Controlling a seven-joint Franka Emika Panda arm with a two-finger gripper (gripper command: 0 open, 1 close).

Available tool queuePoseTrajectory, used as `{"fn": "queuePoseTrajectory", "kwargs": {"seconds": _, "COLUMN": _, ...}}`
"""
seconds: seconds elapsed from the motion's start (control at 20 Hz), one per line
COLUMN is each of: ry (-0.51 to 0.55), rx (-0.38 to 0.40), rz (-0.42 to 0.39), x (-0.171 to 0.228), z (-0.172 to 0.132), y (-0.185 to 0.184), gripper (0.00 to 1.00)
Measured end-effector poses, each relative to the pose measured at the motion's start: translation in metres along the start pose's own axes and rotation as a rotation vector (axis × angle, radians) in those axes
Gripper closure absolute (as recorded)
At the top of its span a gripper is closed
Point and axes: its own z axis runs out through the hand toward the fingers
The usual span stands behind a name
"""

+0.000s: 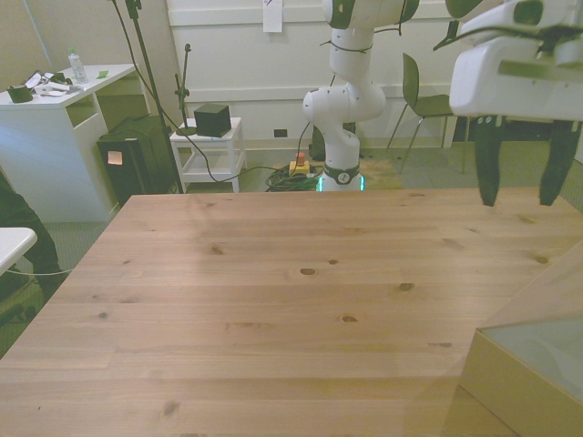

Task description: Close the box

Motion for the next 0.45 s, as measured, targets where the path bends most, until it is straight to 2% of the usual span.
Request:
{"fn": "queuePoseTrajectory", "kwargs": {"seconds": 0.25, "ry": -0.126, "rx": -0.061, "rz": 0.086, "x": -0.043, "z": 0.011, "y": 0.054, "gripper": 0.00}}
{"fn": "queuePoseTrajectory", "kwargs": {"seconds": 0.45, "ry": -0.178, "rx": -0.081, "rz": 0.146, "x": -0.076, "z": 0.037, "y": 0.099, "gripper": 0.00}}
